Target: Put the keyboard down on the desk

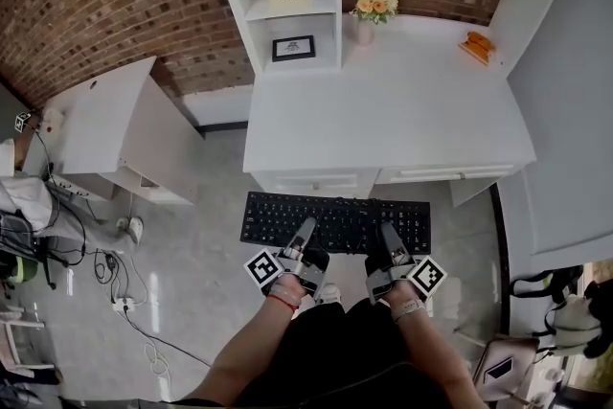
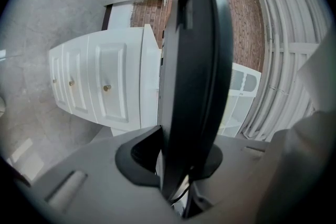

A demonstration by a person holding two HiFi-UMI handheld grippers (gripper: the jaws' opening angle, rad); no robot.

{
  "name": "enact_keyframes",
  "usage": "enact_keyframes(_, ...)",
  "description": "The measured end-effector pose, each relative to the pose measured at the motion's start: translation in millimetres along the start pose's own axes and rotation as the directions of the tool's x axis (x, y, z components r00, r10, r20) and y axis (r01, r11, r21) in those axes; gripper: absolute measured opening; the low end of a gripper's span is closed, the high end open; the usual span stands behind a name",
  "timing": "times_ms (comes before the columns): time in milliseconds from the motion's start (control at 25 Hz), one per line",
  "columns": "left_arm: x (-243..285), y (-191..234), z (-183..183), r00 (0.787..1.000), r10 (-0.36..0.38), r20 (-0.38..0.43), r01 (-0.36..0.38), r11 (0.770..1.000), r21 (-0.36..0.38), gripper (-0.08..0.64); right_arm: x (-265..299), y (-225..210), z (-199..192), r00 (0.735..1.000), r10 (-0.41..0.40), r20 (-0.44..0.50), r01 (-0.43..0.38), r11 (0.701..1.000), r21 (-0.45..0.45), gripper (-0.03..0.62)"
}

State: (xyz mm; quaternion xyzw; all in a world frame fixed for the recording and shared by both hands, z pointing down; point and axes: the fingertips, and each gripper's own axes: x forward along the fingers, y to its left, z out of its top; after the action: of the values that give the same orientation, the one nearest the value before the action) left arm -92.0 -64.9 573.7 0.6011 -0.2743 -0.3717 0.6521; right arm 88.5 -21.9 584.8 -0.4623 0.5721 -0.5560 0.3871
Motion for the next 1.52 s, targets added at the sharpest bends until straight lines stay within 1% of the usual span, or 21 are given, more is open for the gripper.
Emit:
enact_keyframes(280,26.2,4.9,-2.3,0.999,0.01,-0.031,-0.009,1.0,0.006,0.069,10.5,-3.7,18.7,1.0,0.01,0.027,-0.011,1.0,0.013,0.078)
enact_keyframes(520,51.7,10.6,3.4,1.0,0.015,-0.016,-0.015,1.0,0.006,0.069,34.3,-8.9,35.6,1.0,0.023,0.015,-0.023,0.999,0.033,0.077)
enact_keyframes(880,96.5,20.6,22.8,0.999,0.048,0.018,-0.048,0.999,0.001,0.069,81.1,-17.3,62.9,0.999,-0.023,-0.033,0.024,0.999,0.034,0.077)
enact_keyframes(1040,112.8,27.2,24.7,0.997,0.066,0.029,-0.066,0.998,-0.016,0.069,96.4,-18.8,75.2,0.998,-0.029,-0.05,0.031,0.999,0.038,0.077)
enact_keyframes(1120,119.1,31.4,27.1,0.996,0.083,0.034,-0.082,0.996,-0.022,0.069,102.9,-22.4,78.7,0.997,-0.046,-0.057,0.049,0.998,0.049,0.077)
enact_keyframes(1200,124.3,35.3,29.0,0.995,0.097,0.033,-0.096,0.995,-0.021,0.069,108.1,-26.7,81.6,0.996,-0.062,-0.064,0.066,0.996,0.055,0.077)
enact_keyframes(1360,133.2,38.1,31.8,0.994,0.109,0.02,-0.109,0.994,0.008,0.066,117.0,-31.9,86.0,0.994,-0.076,-0.072,0.082,0.994,0.076,0.077)
enact_keyframes(1520,143.4,42.2,33.6,0.992,0.123,0.011,-0.123,0.992,0.0,0.069,124.2,-38.0,92.9,0.992,-0.099,-0.073,0.104,0.991,0.079,0.077)
